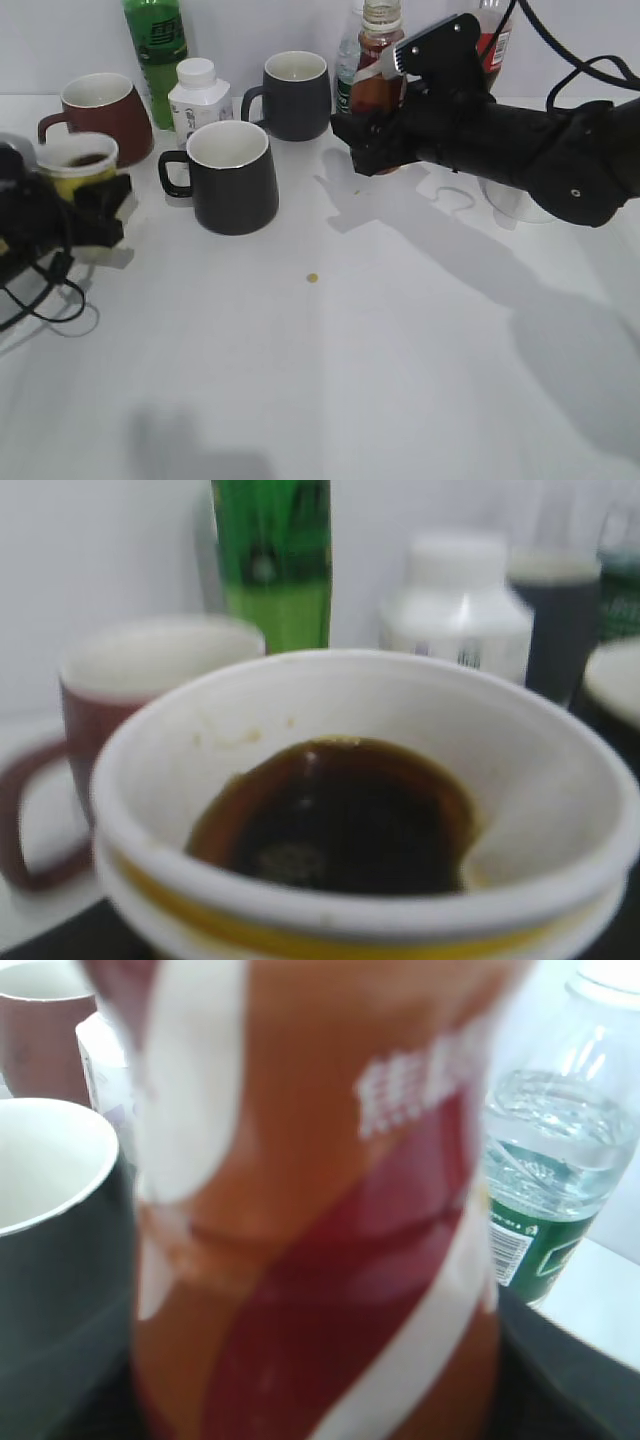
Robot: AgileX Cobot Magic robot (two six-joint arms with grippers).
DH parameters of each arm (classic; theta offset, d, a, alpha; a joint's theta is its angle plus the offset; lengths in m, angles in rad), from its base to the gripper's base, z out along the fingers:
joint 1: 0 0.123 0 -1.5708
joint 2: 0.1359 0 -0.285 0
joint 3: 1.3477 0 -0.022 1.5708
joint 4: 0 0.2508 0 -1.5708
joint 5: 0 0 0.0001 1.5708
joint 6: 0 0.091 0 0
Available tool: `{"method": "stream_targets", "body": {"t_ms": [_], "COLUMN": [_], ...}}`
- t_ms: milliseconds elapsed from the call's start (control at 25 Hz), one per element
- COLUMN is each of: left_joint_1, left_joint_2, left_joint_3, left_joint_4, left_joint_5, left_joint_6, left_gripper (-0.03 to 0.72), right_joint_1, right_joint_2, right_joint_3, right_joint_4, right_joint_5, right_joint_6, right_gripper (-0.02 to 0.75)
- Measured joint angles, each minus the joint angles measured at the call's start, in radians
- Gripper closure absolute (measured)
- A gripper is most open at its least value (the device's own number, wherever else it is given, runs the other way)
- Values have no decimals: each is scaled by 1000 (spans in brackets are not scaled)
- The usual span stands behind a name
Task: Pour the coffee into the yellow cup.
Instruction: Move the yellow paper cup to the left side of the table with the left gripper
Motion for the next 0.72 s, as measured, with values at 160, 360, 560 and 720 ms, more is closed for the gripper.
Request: {"method": "stream_targets", "body": {"t_ms": [160,360,560,720], "left_joint_1": [0,0,0,0], "left_joint_2": [63,82,84,84], "left_joint_3": [-15,-39,-39,-38], "left_joint_4": [-3,-3,-3,-3], "left_joint_5": [-3,-15,-16,-23], "left_joint_6": [5,5,5,5], "left_gripper": [260,225,108,100], "right_joint_1": [0,0,0,0], "right_joint_2": [0,0,6,48], "right_joint_3": [0,0,0,0], "right_joint_4": [1,2,2,4], "right_joint_5": [0,0,-4,-56], "right_joint_6": [-3,-3,-3,-3], "right_gripper": [237,237,237,237]}}
